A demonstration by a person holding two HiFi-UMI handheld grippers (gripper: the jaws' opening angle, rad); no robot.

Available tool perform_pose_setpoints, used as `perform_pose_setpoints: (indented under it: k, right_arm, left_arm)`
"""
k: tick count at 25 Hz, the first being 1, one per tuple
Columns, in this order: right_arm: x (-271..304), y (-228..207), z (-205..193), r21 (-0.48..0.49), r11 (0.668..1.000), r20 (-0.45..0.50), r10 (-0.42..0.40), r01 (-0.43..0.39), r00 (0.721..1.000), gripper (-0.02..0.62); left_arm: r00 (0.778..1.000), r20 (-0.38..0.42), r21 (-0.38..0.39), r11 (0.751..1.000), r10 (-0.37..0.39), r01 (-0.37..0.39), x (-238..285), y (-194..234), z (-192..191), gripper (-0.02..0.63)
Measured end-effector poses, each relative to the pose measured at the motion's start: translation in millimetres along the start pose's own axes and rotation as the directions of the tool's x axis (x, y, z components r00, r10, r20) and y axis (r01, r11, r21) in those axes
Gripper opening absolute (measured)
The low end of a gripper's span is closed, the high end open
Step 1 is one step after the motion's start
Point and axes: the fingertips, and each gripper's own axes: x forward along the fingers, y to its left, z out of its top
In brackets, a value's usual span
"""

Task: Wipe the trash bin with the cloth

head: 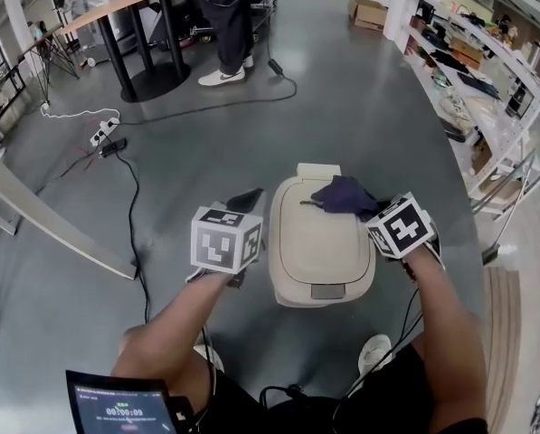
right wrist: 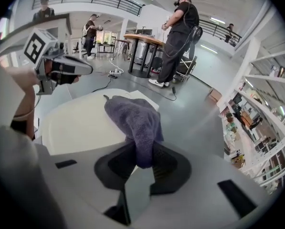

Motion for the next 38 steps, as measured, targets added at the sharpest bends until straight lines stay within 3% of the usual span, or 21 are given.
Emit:
perform_pose_setpoints:
  k: [5,11,20,25,30,38]
  right_arm:
    - [-13.5,3.7,16.9,0.091,0.994,0.102,0.047,-0.057,0.994,0.066]
    - [-17.4,34.0,39.2,0.085,0.986,0.191,0.127,-0.146,0.973,0.066]
    - [-26.1,127.3,70.6,-0.057,0.958,0.200,0.286,-0.280,0.937,0.066]
    - [-21.3,172.7,78.2,-0.143,0.933,0.155,0.352,-0.331,0.923,0.066]
    - [-24.1,184.2,68.3,-0.232,0.935,0.087,0.294,-0.267,0.952,0.066]
    - [-18.7,174.7,70.3,-0.106,0.963,0.137,0.260,-0.246,0.956,0.066]
  left_arm:
    - [1.000,0.003,0.000,1.000,-0.002,0.002,-0.2,-0.4,-2.0,-0.003]
    - [1.000,0.026,-0.016,1.000,-0.007,0.008,-0.4,-2.8,0.3,-0.003]
    - [1.000,0.010,0.001,1.000,-0.005,0.005,-24.0,7.1,-9.4,-0.003]
    - [1.000,-0.001,0.007,1.000,0.008,-0.008,-33.4,23.8,-22.7,-0.003]
    - [1.000,-0.003,-0.028,0.999,0.017,-0.017,-49.2,35.0,-16.3,-0.003]
    - [0.999,0.020,-0.069,0.997,-0.032,0.033,-54.2,32.3,-9.9,-0.003]
